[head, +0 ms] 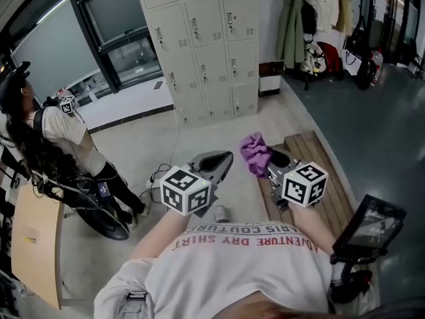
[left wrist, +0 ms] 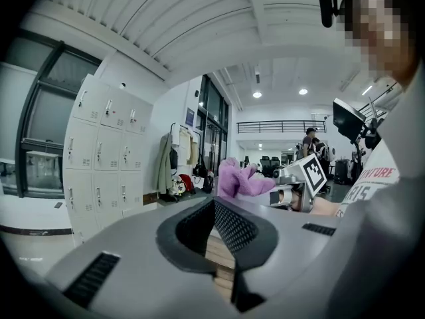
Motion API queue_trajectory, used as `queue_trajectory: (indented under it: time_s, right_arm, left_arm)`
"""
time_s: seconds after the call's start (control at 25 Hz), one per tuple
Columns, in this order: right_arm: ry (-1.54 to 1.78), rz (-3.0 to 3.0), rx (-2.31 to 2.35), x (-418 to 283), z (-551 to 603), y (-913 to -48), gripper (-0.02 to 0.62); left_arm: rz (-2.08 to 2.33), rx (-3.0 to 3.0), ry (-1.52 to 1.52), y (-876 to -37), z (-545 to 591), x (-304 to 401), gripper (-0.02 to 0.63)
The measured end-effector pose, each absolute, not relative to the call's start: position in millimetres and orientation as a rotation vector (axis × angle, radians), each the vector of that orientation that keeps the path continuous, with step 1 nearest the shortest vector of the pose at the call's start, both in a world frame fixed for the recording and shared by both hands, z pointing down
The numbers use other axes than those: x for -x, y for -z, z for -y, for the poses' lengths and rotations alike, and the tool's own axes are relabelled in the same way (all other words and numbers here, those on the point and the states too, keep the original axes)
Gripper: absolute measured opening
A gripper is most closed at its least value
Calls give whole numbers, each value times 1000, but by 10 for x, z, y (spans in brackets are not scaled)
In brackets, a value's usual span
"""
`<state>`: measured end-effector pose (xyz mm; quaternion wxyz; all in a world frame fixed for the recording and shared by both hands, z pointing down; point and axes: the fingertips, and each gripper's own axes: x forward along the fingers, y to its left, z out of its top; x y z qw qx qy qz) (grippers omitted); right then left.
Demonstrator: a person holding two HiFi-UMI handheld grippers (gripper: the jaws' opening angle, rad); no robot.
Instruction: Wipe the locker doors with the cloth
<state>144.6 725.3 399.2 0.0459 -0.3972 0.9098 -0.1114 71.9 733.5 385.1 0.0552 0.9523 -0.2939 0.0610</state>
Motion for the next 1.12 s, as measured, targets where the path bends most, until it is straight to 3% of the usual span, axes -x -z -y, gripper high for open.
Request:
queue_trajectory:
  time_s: [0.52,0.84,1.12]
  right_arm:
    - [405,-2722,1189,-1348,-5947,-4081,69]
    - [441,-2719,1202,-1037,-3983,-4198,69]
    - [375,-2732,1213,-739,-2099,-3886,69]
  left_arm:
    - [823,-2869,-136,-3897,-5993,-631,2]
    - [868,-2825,-151,-4116,-4019,-214,2]
    - [924,-2815,-127,-3826,-2111,156,2]
